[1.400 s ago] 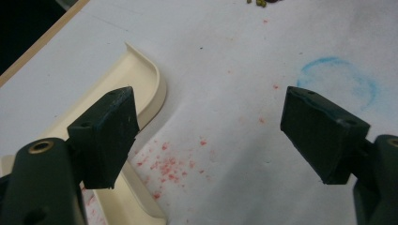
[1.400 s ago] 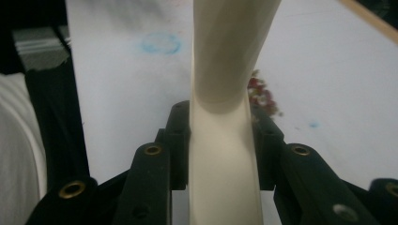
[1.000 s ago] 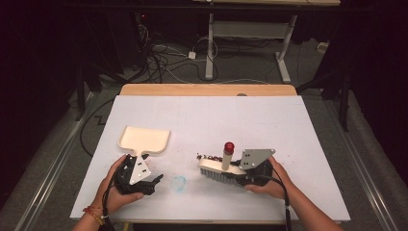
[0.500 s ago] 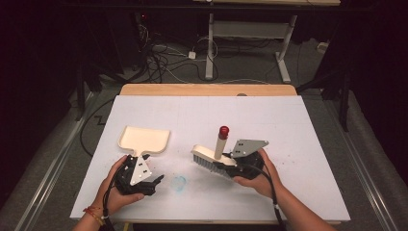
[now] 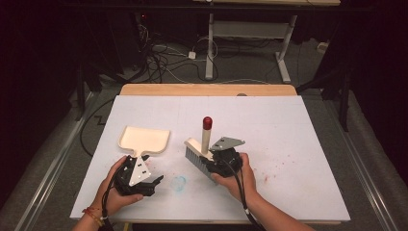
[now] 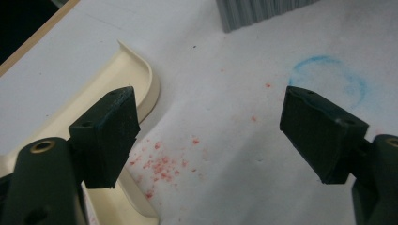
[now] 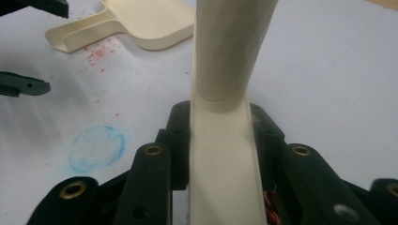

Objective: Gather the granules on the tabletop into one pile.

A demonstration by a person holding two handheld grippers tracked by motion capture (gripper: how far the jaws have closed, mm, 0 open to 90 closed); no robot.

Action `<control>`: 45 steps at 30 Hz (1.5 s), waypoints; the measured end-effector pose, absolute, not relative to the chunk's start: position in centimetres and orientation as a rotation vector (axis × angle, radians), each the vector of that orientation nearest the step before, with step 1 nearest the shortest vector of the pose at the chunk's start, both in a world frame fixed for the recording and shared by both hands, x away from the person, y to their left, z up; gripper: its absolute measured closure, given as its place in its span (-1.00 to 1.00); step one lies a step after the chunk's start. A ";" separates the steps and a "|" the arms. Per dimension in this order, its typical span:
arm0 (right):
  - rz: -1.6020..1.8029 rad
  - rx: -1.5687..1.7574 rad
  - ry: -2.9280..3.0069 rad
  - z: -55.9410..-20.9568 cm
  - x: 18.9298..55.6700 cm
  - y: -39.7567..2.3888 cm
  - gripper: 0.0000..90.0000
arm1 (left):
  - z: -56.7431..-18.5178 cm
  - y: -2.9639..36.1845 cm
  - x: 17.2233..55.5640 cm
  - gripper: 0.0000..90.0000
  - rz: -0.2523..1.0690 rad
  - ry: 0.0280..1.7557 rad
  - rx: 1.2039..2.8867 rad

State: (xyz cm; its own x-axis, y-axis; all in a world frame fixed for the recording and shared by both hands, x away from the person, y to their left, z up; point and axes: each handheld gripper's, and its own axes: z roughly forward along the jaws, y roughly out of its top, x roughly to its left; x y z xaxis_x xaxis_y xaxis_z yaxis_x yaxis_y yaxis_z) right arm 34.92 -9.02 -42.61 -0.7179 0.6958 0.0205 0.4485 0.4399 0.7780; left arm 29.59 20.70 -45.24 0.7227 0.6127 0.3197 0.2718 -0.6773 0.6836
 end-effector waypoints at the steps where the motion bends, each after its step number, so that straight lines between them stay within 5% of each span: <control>1: 1.156 1.004 2.381 -42.6 34.8 -9.3 0.51 | -45.2 20.7 29.6 -0.57 0.720 0.666 2.308; 25: 1.152 0.762 2.313 -38.5 35.2 -15.0 0.51 | -45.4 20.4 29.7 -0.57 0.718 0.656 2.328; 34: 0.893 0.758 2.246 -41.2 37.6 -16.9 0.51 | -45.6 19.9 29.9 -0.57 0.713 0.649 2.344; 45: 1.009 0.448 2.359 -43.2 41.7 -12.9 0.51 | -45.8 20.1 30.1 -0.57 0.704 0.652 2.357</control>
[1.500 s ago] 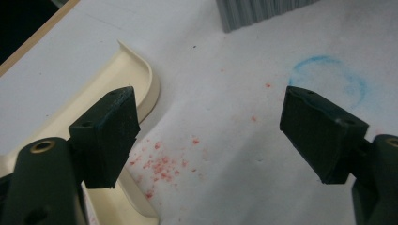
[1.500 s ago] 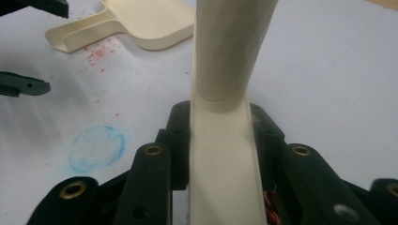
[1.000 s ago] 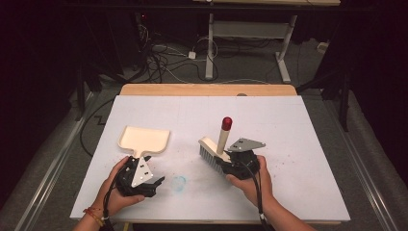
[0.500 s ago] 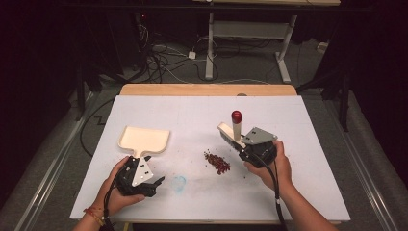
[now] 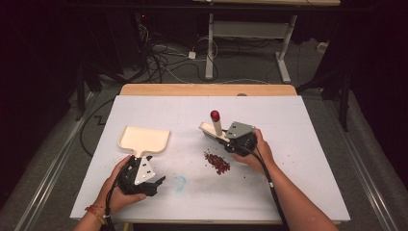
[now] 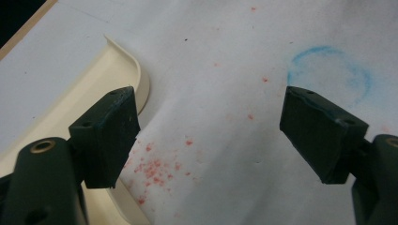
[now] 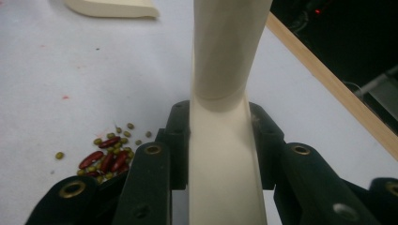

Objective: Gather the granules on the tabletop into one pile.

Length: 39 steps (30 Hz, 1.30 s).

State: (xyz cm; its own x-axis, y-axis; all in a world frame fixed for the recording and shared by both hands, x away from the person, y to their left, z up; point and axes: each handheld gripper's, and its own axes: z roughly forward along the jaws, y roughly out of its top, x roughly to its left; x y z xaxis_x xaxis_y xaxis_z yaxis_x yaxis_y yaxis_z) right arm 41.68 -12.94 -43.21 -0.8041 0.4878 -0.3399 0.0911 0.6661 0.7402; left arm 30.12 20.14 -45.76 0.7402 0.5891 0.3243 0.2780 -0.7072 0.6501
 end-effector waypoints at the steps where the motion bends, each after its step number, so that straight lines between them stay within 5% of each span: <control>1: 1.010 0.422 2.381 -43.2 41.7 -12.7 0.51 | -45.8 20.1 30.1 -0.57 0.703 0.653 2.355; 15: 1.119 0.104 2.526 -43.0 39.2 -14.2 0.50 | -45.8 20.1 30.0 -0.57 0.699 0.653 2.356; 27: 1.232 0.246 2.400 -41.0 37.8 -18.1 0.51 | -45.8 20.3 29.9 -0.57 0.703 0.656 2.356; 39: 1.143 0.379 2.461 -38.7 32.0 -25.1 0.51 | -45.6 20.1 29.7 -0.56 0.715 0.647 2.359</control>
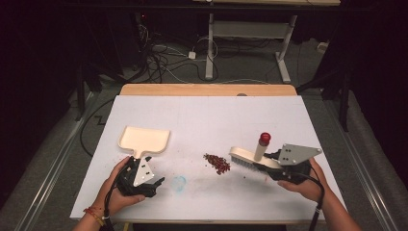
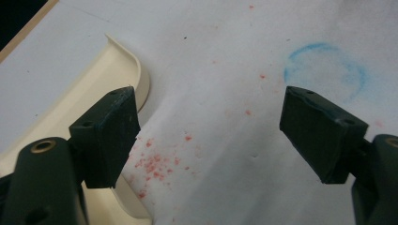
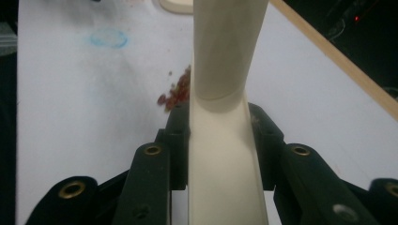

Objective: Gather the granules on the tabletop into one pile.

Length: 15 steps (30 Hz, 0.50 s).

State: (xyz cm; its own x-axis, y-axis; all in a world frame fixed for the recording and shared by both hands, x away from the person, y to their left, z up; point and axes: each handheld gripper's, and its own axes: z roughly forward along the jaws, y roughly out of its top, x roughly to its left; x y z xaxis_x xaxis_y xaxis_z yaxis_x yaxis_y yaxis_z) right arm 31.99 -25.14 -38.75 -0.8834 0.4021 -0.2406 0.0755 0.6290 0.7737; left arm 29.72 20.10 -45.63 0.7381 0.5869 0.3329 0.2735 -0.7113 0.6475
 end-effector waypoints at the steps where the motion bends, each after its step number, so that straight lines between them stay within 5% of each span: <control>1: 1.135 0.391 2.465 -38.7 31.6 -25.6 0.51 | -45.6 20.1 29.7 -0.56 0.715 0.647 2.360; 15: 0.998 0.451 2.602 -40.1 28.4 -26.9 0.51 | -45.6 19.9 29.6 -0.56 0.711 0.634 2.366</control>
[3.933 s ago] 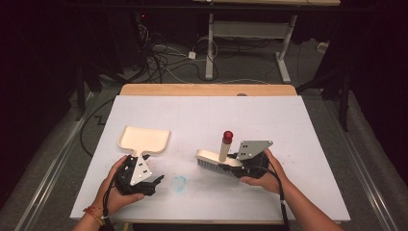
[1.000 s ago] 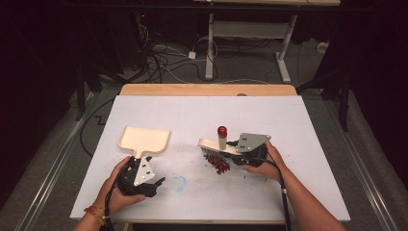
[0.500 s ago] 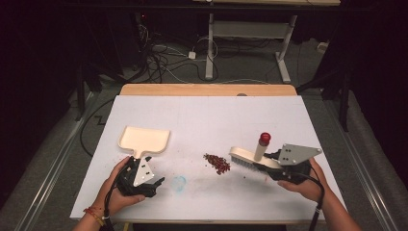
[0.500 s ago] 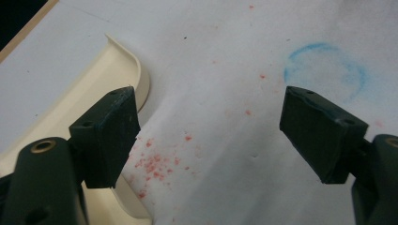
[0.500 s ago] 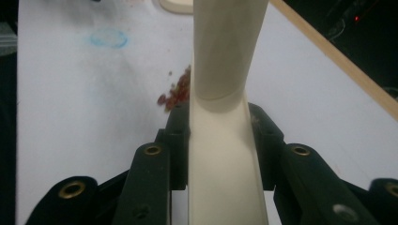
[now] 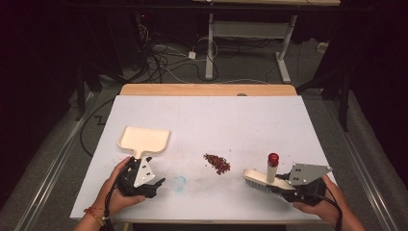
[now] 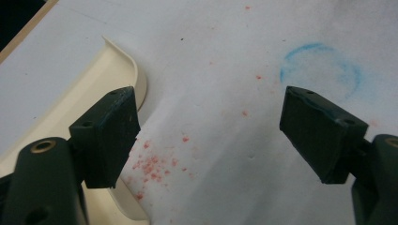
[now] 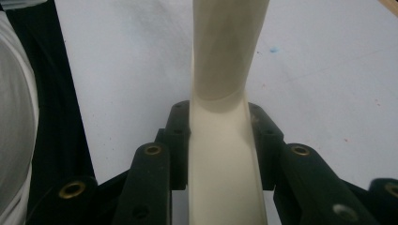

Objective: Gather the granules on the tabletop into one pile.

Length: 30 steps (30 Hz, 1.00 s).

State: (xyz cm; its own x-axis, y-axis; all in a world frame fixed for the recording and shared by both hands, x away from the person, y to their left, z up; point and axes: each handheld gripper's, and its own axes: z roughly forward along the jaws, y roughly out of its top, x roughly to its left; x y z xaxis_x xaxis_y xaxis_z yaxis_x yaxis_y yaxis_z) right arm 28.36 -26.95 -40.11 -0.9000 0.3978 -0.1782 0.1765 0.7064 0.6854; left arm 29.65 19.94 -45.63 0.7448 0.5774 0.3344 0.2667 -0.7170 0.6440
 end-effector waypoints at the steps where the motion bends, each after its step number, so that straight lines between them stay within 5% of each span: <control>1: 1.009 0.453 2.602 -40.2 28.5 -26.8 0.51 | -45.6 19.9 29.7 -0.56 0.709 0.632 2.366; 14: 1.091 0.445 2.525 -40.4 31.3 -21.9 0.51 | -45.7 19.7 29.7 -0.56 0.701 0.618 2.378; 30: 1.128 0.526 2.478 -39.6 29.5 -24.8 0.51 | -45.6 19.9 29.6 -0.56 0.706 0.618 2.363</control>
State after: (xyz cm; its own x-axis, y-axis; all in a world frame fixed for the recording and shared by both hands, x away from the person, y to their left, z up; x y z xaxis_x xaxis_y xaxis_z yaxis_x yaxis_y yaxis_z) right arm 29.55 -24.81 -39.63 -0.8632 0.4744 -0.1728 0.1811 0.6103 0.7712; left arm 29.56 19.86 -45.56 0.7513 0.5693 0.3339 0.2562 -0.7178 0.6474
